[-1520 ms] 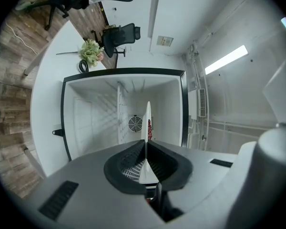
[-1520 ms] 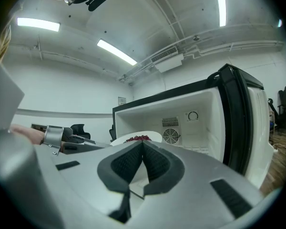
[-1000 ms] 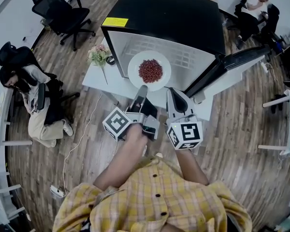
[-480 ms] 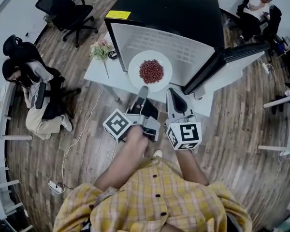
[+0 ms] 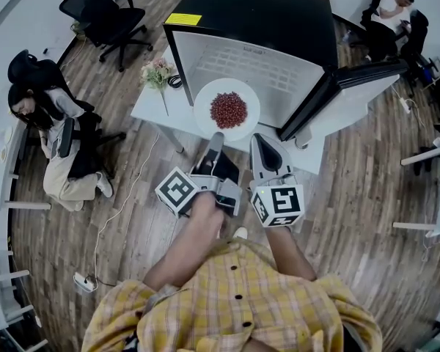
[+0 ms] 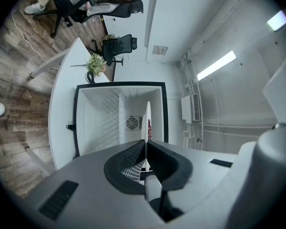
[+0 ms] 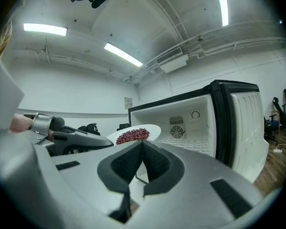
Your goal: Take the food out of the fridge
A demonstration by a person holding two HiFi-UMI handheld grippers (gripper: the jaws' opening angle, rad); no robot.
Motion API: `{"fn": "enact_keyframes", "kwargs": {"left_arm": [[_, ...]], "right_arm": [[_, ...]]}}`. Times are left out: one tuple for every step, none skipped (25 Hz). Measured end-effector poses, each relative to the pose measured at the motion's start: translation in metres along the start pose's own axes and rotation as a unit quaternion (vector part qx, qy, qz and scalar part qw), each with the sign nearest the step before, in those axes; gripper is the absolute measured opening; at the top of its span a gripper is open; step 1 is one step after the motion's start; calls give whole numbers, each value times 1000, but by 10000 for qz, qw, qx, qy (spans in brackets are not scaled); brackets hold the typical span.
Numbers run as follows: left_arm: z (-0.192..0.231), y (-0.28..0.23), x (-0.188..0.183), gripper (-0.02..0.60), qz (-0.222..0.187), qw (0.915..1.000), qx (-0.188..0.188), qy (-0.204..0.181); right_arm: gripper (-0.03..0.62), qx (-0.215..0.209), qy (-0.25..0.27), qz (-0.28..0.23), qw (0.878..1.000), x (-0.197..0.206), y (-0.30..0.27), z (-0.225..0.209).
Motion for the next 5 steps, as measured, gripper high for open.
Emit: {"fn": "enact_keyframes", "kwargs": {"left_arm": [[0,1,0,18,-5,10000,13,-10],[-1,2,1,18,-11,10000,26,-12],[-1,3,1,18,-18,10000,37,-12],[-1,4,1,18,-25,10000,45,-11],[-1,5,1,18,-32,10000,53,-10]], "right_arm": [[8,-8,-3,-2,10000,0,1,0],[8,-14,-5,-5,10000,1,1,1],[8,-20,-8,-9,10000,1,2,1],[8,-27,-11,-13,10000,2,3,2],[8,-34,-13,-18,10000,2,3,2]]}}
Point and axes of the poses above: the fingertips, and each gripper's own axes: y backward along the fingers, z to its left, x out of its underside, the point moved 6 cm from there along y, backward along the fingers, and after that the axes turned 2 degrees about -x, right-handed, at the moved point
